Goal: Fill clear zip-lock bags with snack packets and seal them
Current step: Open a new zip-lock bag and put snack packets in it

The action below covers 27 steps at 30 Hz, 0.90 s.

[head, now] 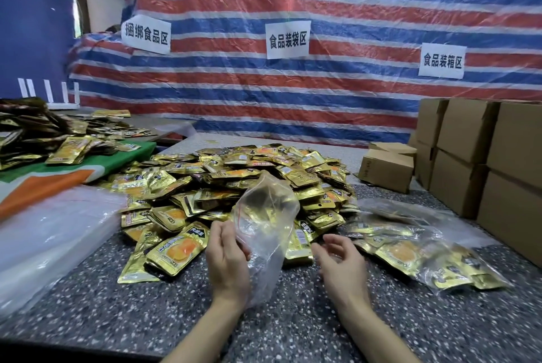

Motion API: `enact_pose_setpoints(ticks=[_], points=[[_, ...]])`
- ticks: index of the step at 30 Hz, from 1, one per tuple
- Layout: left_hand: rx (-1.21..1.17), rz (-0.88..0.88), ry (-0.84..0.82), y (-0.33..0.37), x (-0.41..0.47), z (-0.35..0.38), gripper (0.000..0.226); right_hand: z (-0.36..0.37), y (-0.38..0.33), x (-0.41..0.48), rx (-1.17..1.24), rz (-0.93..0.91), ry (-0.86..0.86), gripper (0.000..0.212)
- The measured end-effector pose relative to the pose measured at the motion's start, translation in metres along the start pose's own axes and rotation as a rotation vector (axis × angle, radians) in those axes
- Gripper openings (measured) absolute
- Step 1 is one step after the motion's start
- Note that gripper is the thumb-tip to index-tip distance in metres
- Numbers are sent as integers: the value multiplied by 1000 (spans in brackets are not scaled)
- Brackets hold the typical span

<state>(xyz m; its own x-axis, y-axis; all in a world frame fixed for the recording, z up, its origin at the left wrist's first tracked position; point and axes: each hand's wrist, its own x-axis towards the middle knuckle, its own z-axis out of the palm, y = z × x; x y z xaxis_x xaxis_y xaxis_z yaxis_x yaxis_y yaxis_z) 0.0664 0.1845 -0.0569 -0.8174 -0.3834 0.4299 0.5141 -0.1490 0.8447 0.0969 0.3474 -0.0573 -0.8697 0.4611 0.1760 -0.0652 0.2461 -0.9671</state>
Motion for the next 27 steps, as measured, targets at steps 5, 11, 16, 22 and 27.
enact_pose_setpoints(ticks=[5, 11, 16, 22, 27], points=[[79, 69, -27, 1, -2, 0, 37, 26, -9, 7, -702, 93, -59, 85], [87, 43, -59, 0, -2, 0, 40, 23, -11, 1, -452, 105, 56, 72], [65, 81, -87, 4, -5, 3, 35, 10, -12, 1, -169, 104, 166, 56], [102, 112, -150, 1, -7, 5, 28, -16, -30, 11, 298, 93, 258, 33], [148, 148, -174, -1, -7, 5, 30, -46, -87, 5, 656, -87, 401, 38]])
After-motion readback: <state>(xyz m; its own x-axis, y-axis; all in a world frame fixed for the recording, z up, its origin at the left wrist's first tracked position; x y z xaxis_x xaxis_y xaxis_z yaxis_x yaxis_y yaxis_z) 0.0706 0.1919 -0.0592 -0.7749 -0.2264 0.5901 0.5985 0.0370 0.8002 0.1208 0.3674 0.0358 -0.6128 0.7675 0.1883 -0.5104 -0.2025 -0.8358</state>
